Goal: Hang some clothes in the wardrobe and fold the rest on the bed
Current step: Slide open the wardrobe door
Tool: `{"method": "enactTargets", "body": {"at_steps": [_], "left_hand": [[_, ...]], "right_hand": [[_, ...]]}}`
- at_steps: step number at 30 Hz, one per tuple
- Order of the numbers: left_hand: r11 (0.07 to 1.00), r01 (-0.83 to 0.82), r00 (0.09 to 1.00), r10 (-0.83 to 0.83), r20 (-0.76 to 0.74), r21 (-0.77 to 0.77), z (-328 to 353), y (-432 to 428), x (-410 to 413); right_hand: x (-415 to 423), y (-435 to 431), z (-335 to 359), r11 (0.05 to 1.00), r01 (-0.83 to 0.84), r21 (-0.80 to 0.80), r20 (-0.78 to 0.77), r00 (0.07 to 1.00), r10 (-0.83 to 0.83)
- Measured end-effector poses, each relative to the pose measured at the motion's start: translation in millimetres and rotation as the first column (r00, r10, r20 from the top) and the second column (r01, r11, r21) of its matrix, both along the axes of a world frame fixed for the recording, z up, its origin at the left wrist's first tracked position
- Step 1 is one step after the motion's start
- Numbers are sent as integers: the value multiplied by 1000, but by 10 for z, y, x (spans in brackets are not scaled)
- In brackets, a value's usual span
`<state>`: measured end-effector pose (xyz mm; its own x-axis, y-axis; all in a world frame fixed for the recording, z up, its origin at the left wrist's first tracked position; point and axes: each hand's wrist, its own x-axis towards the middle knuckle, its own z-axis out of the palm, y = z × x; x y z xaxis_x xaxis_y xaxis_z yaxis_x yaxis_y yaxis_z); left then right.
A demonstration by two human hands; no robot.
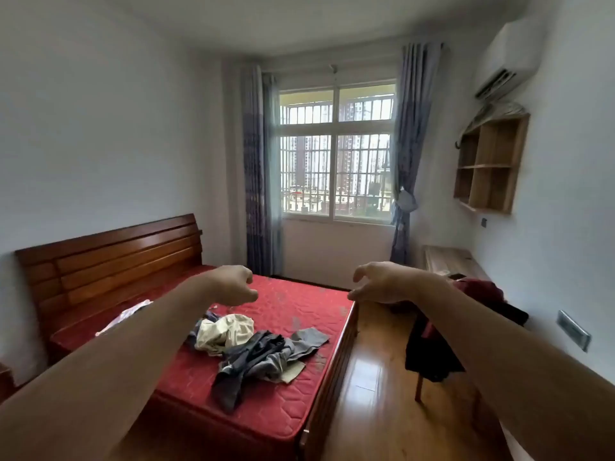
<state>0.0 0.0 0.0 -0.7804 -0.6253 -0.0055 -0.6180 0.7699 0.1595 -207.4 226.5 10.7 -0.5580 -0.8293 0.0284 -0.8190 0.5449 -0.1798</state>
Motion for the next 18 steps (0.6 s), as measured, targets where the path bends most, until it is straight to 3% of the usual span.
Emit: {"method": "enactTargets", "body": {"at_steps": [5,10,18], "left_hand": [[994,-105,993,105,53,3,-85,-826,150],[969,-246,964,248,90,-34,-77,-1784,351],[889,-449,891,453,23,-87,-142,-2970,903]], "right_hand": [[-60,-1064,-55,990,-113,81,-21,993,115],[-48,-2274,19,970,-236,58,-42,970,239],[256,-3975,-88,888,-452,89,-6,891,454]]}}
